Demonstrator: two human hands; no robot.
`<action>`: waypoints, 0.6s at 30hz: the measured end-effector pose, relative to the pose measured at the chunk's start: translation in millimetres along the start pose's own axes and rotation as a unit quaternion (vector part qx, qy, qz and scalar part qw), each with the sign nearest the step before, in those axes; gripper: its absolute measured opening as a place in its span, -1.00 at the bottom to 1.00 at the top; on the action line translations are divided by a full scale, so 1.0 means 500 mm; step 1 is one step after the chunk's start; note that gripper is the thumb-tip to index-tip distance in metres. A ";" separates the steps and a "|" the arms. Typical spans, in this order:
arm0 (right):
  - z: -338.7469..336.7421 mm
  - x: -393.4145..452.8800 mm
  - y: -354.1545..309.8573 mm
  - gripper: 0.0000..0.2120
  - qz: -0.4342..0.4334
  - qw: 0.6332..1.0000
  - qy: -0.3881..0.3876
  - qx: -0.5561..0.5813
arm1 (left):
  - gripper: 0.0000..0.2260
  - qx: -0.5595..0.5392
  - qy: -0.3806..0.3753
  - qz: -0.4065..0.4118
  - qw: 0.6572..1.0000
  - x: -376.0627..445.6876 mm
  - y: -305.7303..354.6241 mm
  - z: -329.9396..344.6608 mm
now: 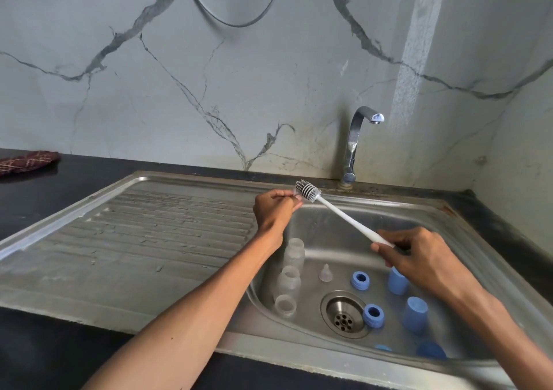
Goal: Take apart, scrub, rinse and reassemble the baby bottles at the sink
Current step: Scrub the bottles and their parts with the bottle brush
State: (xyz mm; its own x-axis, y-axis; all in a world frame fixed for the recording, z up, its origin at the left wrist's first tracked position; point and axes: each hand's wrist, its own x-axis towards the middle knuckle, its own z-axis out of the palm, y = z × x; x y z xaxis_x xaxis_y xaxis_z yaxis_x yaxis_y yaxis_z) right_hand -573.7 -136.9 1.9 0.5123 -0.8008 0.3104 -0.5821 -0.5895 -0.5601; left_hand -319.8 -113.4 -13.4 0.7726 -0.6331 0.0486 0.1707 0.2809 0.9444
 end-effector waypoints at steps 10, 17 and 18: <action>0.006 0.001 0.001 -0.68 0.002 1.000 0.017 0.016 | -0.78 -0.077 -0.011 -0.022 0.997 -0.008 0.004 0.015; 0.015 0.000 0.005 -0.65 -0.005 0.999 0.008 -0.031 | -0.60 -0.117 0.040 -0.061 0.990 0.032 0.008 -0.021; 0.014 0.000 0.006 -0.65 -0.004 0.999 0.016 -0.028 | -0.65 -0.120 0.023 -0.070 0.990 0.030 0.009 -0.018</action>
State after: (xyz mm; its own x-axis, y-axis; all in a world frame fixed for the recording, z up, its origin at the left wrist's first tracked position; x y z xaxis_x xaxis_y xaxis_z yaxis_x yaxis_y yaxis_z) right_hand -570.9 -138.1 -4.9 0.4964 -0.7988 0.3399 -0.6127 -0.5997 -0.5147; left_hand -302.2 -115.1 -11.5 0.7572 -0.6459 -0.0972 0.4137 0.3591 0.8366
